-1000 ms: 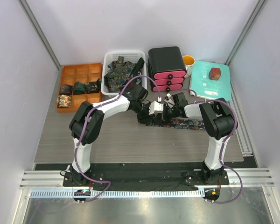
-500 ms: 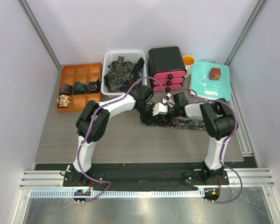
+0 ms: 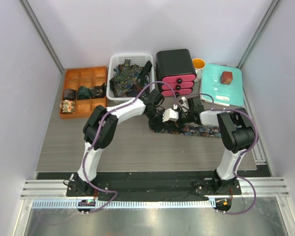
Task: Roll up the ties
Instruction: Roll the tie at the center of the board.
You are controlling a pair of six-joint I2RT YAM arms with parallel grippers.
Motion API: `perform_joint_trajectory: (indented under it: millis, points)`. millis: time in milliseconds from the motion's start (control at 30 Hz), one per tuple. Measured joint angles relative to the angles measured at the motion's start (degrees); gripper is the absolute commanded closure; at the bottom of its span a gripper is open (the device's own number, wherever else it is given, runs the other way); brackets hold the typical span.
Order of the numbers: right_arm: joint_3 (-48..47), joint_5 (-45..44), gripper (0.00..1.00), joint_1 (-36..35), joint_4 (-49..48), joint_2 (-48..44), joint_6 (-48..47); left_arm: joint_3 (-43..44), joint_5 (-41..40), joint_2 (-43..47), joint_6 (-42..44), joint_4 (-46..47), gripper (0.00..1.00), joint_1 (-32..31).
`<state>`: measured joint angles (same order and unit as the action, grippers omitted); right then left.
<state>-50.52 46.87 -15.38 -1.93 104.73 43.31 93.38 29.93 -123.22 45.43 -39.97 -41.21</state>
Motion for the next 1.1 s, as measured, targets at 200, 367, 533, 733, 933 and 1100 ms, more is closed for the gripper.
perform_joint_trajectory:
  millis: [200,367,533,733,933,1100]
  points:
    - [0.22,-0.20,0.60,-1.03,-4.50,1.01,3.69,1.36,-0.13,-0.79,-0.17,-1.44,0.73,-0.02]
    - [0.00,0.02,0.89,-1.40,-4.92,2.08,4.48,1.44,-0.33,-0.90,-0.24,-1.53,0.70,-0.02]
    - [-1.38,-0.52,0.99,-1.22,-1.57,2.08,1.49,1.42,-0.50,-0.90,-0.15,-1.53,0.53,-0.04]
    - [-1.84,-0.94,0.99,0.48,2.10,2.08,-2.08,1.05,0.04,-0.81,0.28,-1.86,0.33,0.09]
    - [-1.84,-0.85,0.99,2.16,4.63,2.08,-4.94,0.59,3.13,-0.39,0.63,-2.25,0.27,1.03]
    - [-1.86,-0.94,0.99,3.45,6.91,2.08,-7.43,0.35,5.22,-0.35,1.03,-2.21,0.25,2.10]
